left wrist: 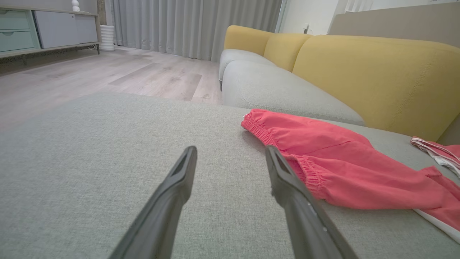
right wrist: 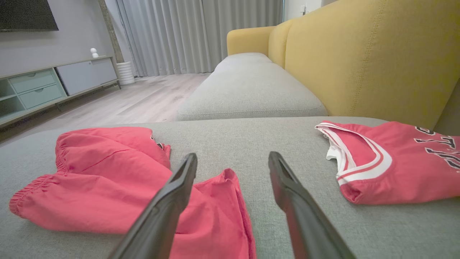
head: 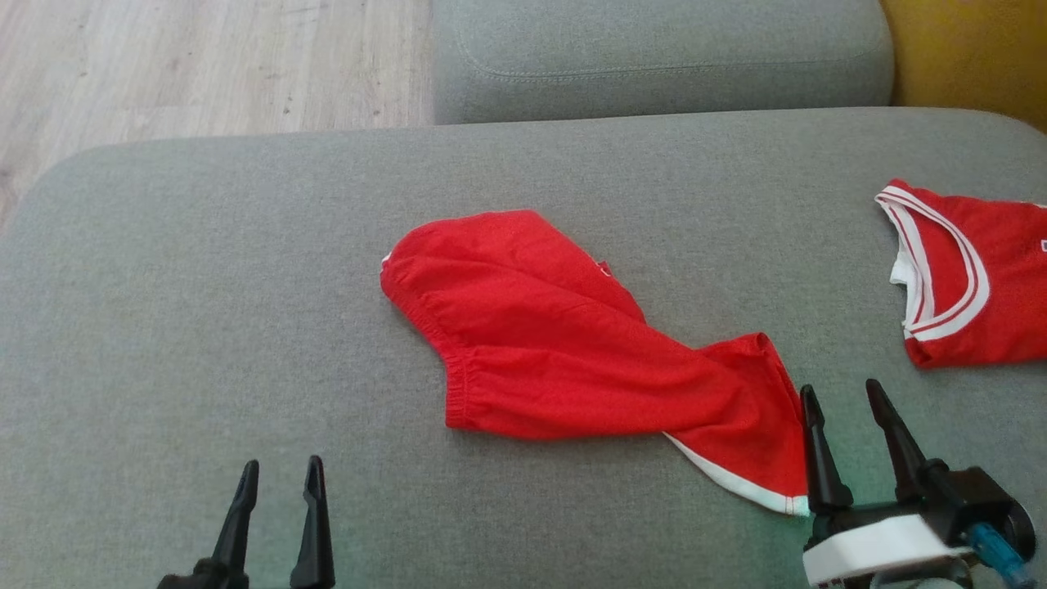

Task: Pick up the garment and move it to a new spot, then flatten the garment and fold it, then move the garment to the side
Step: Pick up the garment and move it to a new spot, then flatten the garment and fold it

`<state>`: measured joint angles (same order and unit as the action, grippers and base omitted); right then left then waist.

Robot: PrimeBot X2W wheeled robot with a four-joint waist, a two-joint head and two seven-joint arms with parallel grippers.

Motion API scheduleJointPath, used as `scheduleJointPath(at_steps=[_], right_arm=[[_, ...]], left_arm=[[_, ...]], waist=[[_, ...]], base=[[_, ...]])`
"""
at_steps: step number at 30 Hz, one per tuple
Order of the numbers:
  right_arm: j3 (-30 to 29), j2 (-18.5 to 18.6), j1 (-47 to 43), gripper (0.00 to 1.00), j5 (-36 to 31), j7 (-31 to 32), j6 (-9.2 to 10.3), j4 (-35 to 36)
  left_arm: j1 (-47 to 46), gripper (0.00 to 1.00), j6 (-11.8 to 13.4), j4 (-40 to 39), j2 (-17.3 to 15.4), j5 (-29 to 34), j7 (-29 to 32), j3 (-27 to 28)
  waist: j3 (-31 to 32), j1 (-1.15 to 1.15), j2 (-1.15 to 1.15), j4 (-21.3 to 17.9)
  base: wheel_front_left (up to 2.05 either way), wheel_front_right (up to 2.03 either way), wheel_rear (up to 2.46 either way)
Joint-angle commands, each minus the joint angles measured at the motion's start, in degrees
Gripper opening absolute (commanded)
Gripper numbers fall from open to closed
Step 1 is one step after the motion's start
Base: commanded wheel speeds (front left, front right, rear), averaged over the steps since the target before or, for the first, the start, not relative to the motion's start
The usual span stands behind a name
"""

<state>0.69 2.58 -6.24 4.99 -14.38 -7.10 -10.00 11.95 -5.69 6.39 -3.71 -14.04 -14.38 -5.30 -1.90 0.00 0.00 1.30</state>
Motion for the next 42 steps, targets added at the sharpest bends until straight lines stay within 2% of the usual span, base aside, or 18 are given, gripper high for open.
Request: scheduleJointPath(at_steps=[1,11,16,20,26,33,42], right_arm=[[1.42,0.30,1.16,1.00,0.22,-0.62,-0.39,1.57],[2.05,0.30,1.18,1.00,0.55,-0.62,-0.39,1.24],[2.33,0.30,2.30,1.00,0.20,-0.62,-0.39,1.89],[2.76,0.30,2.97,1.00,-0.14,-0.62,-0.39,2.17],[3.71,0.30,3.88,1.00,-0.19,-0.62,-0.39,2.57],[3.92,0.30,3.73,1.00,0.22,-0.62,-0.39,3.06],[3.63,0.30,4.51,1.00,0.21,-0.62,-0.39,3.33]], left_arm=[[-2.15,1.00,-0.29,-1.49,0.46,0.62,-0.62,2.22],[-2.57,1.00,-1.27,-1.30,0.80,0.65,-0.62,2.92],[-8.00,1.00,-1.66,-3.27,0.82,-0.79,-0.62,-1.80],[-12.05,1.00,-1.75,0.10,0.75,-1.23,-0.61,-5.41],[-18.54,1.00,-1.78,10.23,-1.30,-6.56,5.65,-12.59],[-20.40,1.00,-1.75,17.06,-2.92,-9.38,6.85,-12.80],[-22.37,1.00,-1.79,19.36,-3.61,-12.62,5.75,-14.47]], waist=[[-0.01,0.00,0.00,-0.10],[0.21,0.00,0.00,-0.51],[-1.25,0.00,0.00,-1.20],[-1.89,0.00,0.00,-2.29],[-3.31,0.00,0.00,-6.03],[-4.79,0.00,0.00,-9.23],[-6.08,0.00,0.00,-9.74]], base=[[0.00,0.00,0.00],[0.00,0.00,0.00],[0.00,0.00,0.00],[0.00,0.00,0.00],[0.00,0.00,0.00],[0.00,0.00,0.00],[0.00,0.00,0.00]])
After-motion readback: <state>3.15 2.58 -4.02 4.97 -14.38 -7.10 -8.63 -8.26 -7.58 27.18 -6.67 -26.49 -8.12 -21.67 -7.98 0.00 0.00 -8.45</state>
